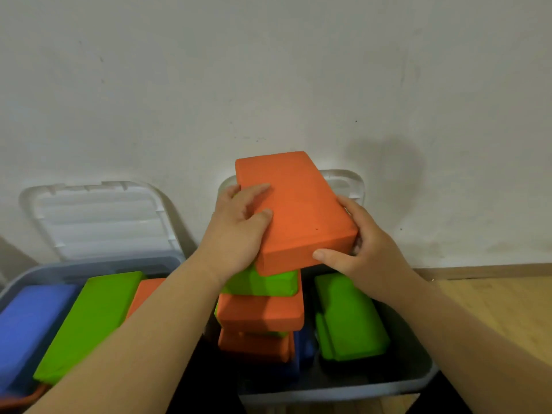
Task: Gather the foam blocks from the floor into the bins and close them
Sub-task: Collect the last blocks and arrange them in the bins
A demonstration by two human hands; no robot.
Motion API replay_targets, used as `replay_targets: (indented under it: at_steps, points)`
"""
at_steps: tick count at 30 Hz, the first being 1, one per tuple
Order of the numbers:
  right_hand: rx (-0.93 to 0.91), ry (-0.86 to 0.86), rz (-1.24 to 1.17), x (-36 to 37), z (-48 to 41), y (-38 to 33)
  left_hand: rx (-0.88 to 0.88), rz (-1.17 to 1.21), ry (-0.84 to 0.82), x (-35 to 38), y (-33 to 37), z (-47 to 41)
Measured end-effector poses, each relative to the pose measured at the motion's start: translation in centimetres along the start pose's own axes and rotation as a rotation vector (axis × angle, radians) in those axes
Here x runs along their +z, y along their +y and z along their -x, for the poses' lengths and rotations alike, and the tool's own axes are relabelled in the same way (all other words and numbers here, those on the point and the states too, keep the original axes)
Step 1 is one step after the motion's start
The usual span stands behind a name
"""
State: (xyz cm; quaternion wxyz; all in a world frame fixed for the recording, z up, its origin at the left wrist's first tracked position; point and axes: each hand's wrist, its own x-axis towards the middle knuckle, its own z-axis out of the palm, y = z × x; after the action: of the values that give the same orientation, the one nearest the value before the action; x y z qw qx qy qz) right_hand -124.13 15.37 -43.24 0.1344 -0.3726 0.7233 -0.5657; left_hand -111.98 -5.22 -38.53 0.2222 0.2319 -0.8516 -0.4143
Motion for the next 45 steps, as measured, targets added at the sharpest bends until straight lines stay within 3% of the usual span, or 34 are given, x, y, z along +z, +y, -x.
replay_targets:
  at_steps: [3,5,9,15,21,25,30,34,38,45]
  points:
    - [-0.018,-0.004,-0.146,1.0,-0.3,0.0,0.203,-0.275,0.050,-1.2,0.7,0.7]
    - [-0.012,-0.046,-0.213,1.4,-0.4,0.2,0.363,-0.475,-0.025,-1.3,1.4,1.4]
    - [-0.014,-0.167,-0.140,1.0,-0.5,1.8,0.411,-0.804,-0.080,-0.4,1.0,2.8]
    - [0.476,-0.216,0.377,0.8,1.9,15.0,0.419,-0.782,-0.026,0.3,-0.5,2.7]
    - [0.869,-0.319,0.431,0.2,4.2,27.1,0.453,-0.753,-0.007,1.9,0.0,1.1]
    - [0.925,-0.282,0.472,0.2,5.3,32.4,0.470,-0.715,0.023,2.3,-0.1,1.2]
    - [0.943,-0.310,0.517,1.1,5.8,30.1,0.469,-0.691,0.037,2.1,-0.4,1.6]
    - [0.921,-0.232,0.253,2.0,5.6,28.9,0.455,-0.688,0.037,1.9,-0.5,1.9]
    - [1.028,-0.070,-0.015,2.7,5.6,29.2,0.449,-0.687,0.029,2.0,-0.4,2.1]
    - [1.103,-0.176,-0.048,3.8,5.5,26.6,0.430,-0.666,0.033,1.9,-0.4,2.4]
